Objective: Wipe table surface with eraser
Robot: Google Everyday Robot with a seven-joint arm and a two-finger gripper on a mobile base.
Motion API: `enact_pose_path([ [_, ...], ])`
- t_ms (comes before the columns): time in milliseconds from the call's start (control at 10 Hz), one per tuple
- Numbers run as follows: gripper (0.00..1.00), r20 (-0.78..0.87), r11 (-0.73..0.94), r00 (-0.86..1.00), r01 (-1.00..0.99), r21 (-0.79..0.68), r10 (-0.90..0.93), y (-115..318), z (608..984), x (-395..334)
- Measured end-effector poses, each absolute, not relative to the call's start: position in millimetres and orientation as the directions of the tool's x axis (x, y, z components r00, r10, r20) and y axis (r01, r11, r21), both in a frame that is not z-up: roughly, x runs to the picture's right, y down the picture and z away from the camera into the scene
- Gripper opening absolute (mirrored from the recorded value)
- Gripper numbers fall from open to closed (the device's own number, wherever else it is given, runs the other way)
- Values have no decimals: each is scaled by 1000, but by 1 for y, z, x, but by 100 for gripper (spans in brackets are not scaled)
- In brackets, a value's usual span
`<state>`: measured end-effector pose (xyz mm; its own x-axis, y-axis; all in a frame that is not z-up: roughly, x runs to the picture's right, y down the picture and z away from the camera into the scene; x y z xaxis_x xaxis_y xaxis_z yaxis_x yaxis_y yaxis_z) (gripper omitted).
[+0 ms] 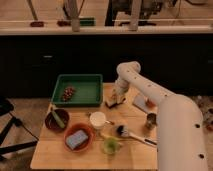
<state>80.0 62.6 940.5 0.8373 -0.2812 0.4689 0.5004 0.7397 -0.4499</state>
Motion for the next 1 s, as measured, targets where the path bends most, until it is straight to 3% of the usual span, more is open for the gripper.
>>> enact_pose_path([
  [400,0,473,704,836,513,-492,-278,89,932,95],
  [1000,0,367,738,908,388,-551,-203,90,936,148],
])
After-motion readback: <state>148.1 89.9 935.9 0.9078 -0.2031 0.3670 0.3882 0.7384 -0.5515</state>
